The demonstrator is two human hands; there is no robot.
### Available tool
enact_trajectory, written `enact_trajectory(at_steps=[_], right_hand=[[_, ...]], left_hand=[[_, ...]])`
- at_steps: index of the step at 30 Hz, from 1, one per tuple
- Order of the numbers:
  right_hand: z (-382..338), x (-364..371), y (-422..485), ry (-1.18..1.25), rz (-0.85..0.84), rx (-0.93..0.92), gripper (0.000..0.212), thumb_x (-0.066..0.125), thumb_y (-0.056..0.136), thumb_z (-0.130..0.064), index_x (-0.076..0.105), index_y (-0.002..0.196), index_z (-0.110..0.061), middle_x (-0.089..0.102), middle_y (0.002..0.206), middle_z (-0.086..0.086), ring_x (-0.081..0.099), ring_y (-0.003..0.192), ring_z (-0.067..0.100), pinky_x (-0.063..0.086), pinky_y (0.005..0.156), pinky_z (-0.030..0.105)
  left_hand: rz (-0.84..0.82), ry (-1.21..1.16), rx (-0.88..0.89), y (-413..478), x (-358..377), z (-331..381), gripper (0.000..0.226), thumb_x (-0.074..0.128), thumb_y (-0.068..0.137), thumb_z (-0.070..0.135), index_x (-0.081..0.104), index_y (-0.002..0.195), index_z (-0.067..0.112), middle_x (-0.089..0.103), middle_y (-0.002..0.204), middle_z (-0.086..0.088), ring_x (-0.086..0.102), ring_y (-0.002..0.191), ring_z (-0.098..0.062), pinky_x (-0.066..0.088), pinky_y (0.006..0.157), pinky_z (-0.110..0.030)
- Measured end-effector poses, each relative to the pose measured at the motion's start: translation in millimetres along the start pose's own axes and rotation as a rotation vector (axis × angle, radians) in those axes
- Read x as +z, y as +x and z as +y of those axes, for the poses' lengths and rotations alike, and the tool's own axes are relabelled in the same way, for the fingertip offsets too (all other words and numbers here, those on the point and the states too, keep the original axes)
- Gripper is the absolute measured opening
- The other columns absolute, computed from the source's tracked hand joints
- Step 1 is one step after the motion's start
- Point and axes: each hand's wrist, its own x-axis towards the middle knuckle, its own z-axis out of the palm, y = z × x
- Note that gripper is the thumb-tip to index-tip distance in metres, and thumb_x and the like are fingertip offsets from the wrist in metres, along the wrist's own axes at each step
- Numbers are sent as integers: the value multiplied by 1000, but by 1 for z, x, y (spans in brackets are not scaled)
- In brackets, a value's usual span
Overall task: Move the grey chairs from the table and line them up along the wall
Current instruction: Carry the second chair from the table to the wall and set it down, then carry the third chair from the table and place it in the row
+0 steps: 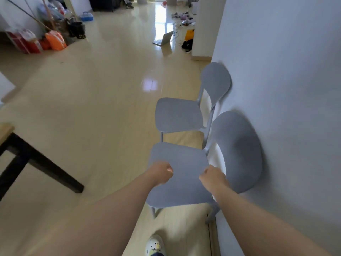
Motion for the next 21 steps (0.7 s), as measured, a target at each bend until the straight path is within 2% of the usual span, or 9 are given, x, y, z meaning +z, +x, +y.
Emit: enact_trajectory(at_steps=[2,5,8,12,14,15,17,19,21], right_hand=[[-10,11,-11,-30,-50,-69,31,40,83,-9,29,56,-18,33,61,0,37,65,22,26,53,28],[-21,25,-39,-68,-94,-216,41,42,84,-7,20,51,-18,22,54,0,20,48,16,13,44,26],[-21,38,-72,-118,-161,-340,44,41,90,-9,20,53,-18,22,56,1,20,49,14,15,45,25],[-7,73,-128,-187,-220,-405,44,41,96,-15,23,56,-18,33,62,3,42,70,19,25,49,23],[-1,89,-158,-156,-288,-421,39,40,97,-15,36,58,-17,42,64,3,44,63,19,26,48,23],[-1,103,-182,-166,-349,-446,28,41,96,-13,50,69,-12,53,75,6,49,66,19,31,53,22],[-3,116,-204,-131,-410,-447,16,44,94,-14,57,97,-5,60,107,15,61,98,29,36,70,26],[-11,127,-230,-142,-434,-469,10,45,94,-15,51,89,-9,61,121,18,56,119,33,35,75,23],[-21,144,-255,-192,-444,-514,25,44,93,-14,45,68,-13,63,109,19,55,116,33,34,73,24]], left_hand=[[37,-57,-20,-13,3,-15,26,40,93,7,49,72,18,46,86,-12,40,81,-18,35,62,-26],[139,-111,-77,-45,9,-41,16,40,92,8,45,78,15,44,83,-9,39,79,-16,31,67,-26],[239,-149,-125,-88,24,-57,14,43,91,12,51,83,20,53,83,-8,46,78,-18,36,70,-25],[267,-218,-219,-161,59,-81,26,44,93,15,68,105,17,68,103,-14,62,99,-26,48,81,-27],[269,-265,-267,-194,75,-98,23,44,94,14,65,101,19,66,99,-13,58,90,-24,45,77,-27],[293,-307,-318,-223,87,-116,23,44,94,14,65,101,18,66,100,-13,56,87,-22,43,75,-26],[338,-376,-394,-243,100,-138,28,44,95,15,67,112,12,68,110,-13,58,90,-22,42,74,-24],[386,-458,-462,-270,112,-161,30,45,95,15,66,115,9,67,110,-12,61,92,-22,43,73,-24],[434,-514,-527,-298,122,-185,30,44,95,15,66,115,8,67,110,-13,61,92,-23,43,72,-25]])
